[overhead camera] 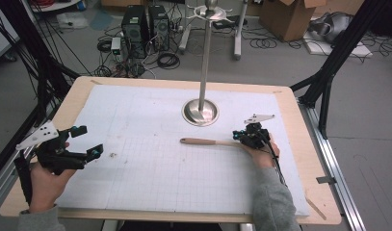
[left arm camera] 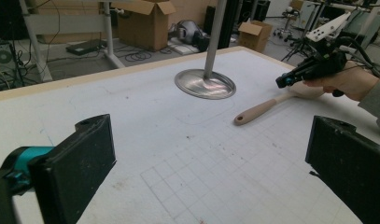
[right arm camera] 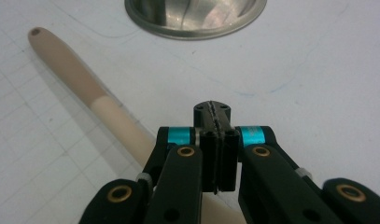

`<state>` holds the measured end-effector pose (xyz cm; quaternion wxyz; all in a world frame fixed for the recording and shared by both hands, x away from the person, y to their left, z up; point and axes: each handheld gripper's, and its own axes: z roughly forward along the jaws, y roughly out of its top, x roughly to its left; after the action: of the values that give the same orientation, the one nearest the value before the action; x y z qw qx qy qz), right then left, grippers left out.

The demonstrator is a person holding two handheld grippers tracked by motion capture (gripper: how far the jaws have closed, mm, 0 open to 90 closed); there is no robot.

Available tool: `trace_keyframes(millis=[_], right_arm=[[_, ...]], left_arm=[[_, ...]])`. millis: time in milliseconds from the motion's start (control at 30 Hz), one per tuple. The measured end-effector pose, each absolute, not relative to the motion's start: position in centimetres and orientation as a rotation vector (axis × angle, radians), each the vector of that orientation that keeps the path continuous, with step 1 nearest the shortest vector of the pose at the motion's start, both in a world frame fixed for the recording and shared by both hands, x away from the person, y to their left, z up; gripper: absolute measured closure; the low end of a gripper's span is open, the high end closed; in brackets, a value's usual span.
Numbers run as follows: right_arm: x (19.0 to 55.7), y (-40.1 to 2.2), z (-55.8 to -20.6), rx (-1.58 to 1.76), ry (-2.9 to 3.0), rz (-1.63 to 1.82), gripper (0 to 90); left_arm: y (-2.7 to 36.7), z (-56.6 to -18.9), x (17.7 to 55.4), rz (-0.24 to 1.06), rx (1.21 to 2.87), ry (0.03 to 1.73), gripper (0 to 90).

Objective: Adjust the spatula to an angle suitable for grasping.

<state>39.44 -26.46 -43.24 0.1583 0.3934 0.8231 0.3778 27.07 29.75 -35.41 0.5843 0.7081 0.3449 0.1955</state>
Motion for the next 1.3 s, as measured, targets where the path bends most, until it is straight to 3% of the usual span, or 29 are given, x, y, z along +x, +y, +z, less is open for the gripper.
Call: trace_keyframes(millis=[433,1300], right_arm=[[39.2,-26.4,-43.7,1.181,2.420,0.985,90.0],[32.8,-30.1,-43.2,1.252,2.378,0.923,90.0]], left_arm=[[29.9,-35.4,27.2,0.453,1.642,0.805,1.8],[28.9,-35.0,27.7,0.443,1.646,0.773,1.8]])
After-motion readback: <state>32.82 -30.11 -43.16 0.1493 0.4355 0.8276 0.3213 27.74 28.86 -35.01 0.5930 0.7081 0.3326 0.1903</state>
